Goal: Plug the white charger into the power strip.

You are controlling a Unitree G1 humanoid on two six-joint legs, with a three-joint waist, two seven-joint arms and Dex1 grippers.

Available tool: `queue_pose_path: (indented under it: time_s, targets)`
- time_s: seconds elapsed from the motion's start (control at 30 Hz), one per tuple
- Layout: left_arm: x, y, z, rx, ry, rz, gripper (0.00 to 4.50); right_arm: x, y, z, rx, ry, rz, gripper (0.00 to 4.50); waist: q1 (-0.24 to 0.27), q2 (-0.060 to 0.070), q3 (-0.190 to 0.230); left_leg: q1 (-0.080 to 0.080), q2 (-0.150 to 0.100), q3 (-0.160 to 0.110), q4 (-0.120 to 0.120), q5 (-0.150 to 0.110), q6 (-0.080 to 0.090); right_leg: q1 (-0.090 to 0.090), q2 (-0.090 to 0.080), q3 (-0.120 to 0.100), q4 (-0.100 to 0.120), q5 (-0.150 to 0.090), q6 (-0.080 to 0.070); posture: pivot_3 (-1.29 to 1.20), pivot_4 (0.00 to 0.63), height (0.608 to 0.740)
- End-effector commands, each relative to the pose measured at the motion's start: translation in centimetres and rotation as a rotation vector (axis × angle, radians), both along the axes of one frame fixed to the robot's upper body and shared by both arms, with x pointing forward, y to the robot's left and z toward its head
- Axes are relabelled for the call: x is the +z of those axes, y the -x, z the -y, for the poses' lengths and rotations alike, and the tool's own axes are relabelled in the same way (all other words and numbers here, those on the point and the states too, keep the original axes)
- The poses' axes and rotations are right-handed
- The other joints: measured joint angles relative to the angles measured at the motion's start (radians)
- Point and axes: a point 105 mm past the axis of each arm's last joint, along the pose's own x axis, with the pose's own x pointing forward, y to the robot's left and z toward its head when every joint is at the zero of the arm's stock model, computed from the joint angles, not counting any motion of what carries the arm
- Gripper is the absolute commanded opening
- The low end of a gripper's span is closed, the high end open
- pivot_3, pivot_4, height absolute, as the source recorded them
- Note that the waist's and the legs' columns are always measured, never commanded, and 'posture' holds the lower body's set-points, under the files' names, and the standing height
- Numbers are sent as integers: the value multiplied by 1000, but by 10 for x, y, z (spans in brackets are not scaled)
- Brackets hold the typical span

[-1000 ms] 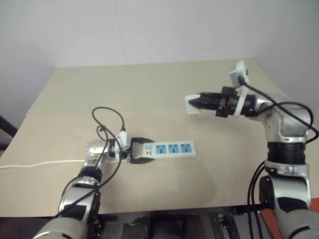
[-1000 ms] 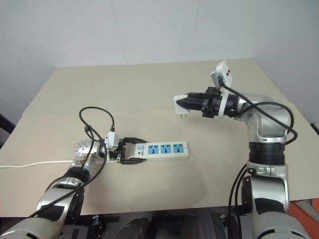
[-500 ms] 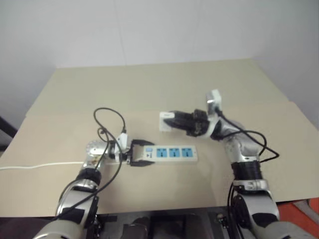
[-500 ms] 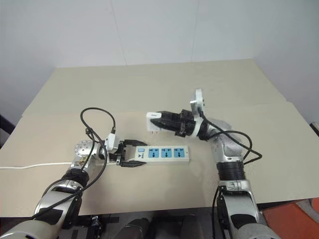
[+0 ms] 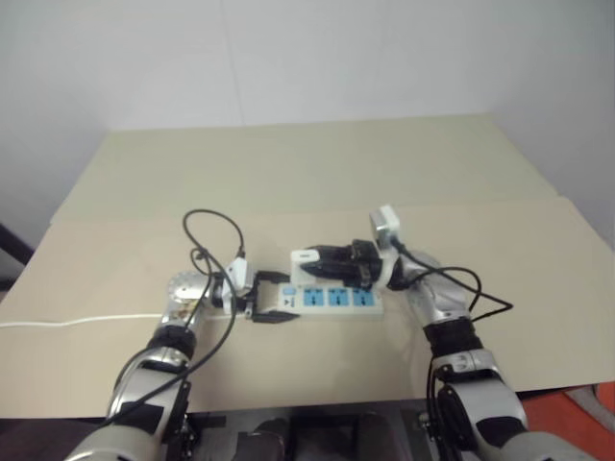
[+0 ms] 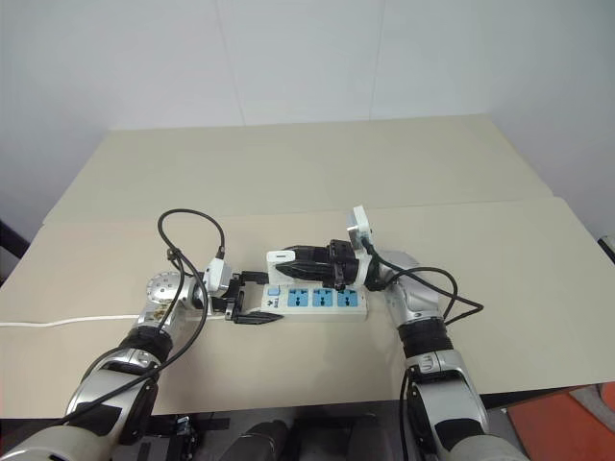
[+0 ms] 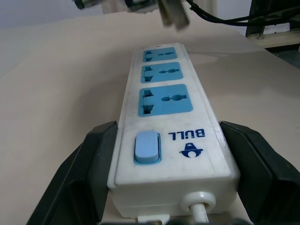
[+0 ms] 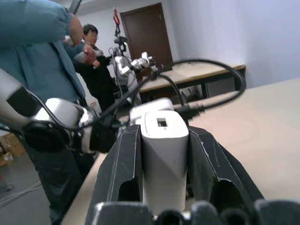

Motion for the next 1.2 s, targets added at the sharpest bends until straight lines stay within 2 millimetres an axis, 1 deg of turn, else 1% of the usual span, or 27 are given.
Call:
queue_pose_path:
  time_s: [0.03,0.17,0.47,0.73,1.2]
  targets:
    - [-10,9,2,-54,-57,-28,3260,2,-4,0,-2,10,63,1112,0,0,0,0,0,0,0,0,0,0,0,0,0,0,0,0,150,740]
    - [-11,9,2,-54,-57,-28,3260,-5,-11,6,-33,29,60,1112,0,0,0,0,0,0,0,0,0,0,0,0,0,0,0,0,150,740]
    - [-10,9,2,-53,-53,-22,3260,-13,-15,8,-58,44,64,1112,-1,0,0,0,0,0,0,0,0,0,0,0,0,0,0,0,150,740]
    - [-11,11,2,-55,-51,-22,3260,-20,-15,12,-72,60,63,1112,-1,0,0,0,0,0,-1,0,0,0,0,0,0,0,0,0,150,740]
    - [-13,11,2,-45,-49,-31,3260,-28,-9,20,-81,70,60,1112,0,0,0,1,0,0,-1,0,0,0,0,1,0,0,0,0,150,740]
